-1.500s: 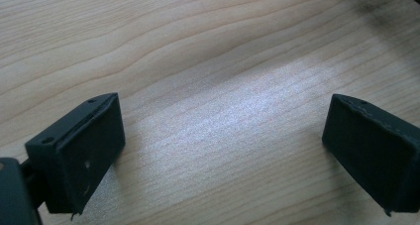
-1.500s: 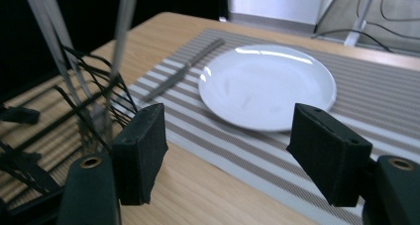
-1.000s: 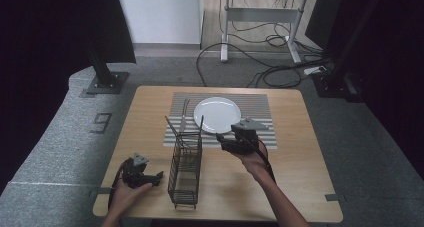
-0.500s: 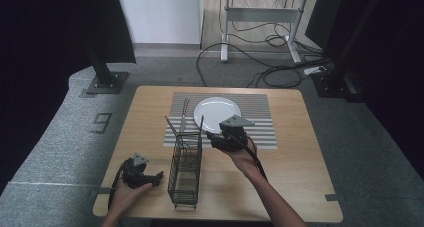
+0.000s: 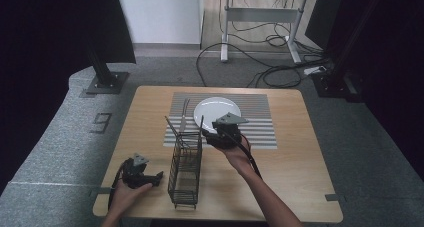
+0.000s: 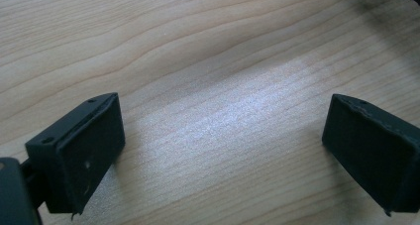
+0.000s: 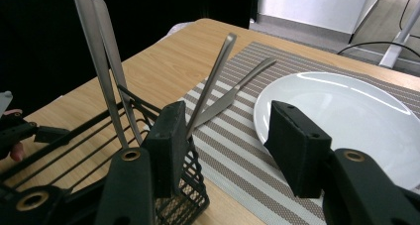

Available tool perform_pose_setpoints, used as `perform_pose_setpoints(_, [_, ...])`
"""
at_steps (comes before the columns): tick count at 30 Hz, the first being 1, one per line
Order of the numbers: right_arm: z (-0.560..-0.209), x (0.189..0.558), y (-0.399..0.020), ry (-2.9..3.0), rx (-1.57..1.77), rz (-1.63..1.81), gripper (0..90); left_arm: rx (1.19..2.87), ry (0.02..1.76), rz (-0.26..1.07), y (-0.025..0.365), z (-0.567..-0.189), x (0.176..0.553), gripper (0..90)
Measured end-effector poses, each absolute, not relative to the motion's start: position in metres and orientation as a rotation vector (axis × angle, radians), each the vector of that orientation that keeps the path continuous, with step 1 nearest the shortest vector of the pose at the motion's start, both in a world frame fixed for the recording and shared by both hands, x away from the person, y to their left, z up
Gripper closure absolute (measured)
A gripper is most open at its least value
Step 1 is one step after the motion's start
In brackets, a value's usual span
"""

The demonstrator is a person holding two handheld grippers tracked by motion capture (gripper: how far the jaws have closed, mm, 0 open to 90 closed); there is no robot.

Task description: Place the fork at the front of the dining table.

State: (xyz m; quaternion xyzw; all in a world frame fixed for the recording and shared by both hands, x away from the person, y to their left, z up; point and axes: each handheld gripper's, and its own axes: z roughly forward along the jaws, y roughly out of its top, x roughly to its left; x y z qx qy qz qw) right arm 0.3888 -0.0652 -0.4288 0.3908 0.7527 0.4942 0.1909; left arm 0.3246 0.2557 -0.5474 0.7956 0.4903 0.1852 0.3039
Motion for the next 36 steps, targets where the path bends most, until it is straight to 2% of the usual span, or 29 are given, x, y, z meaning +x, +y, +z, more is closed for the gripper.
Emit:
perform_pose_setpoints(12, [-0.421,0.396,-0.052,2.121,1.068,1.410,54.9,2.112,1.298,0.491,0.256,-0.547,0.324,2.6])
perform_pose_setpoints(25, [-0.428,0.404,-0.044,2.104,1.100,1.418,61.9,2.110,1.298,0.490,0.256,-0.547,0.323,2.6])
perform_pose_setpoints(36, [-0.434,0.406,-0.039,2.148,1.105,1.398,74.6,2.113,1.296,0.489,0.256,-0.547,0.323,2.5])
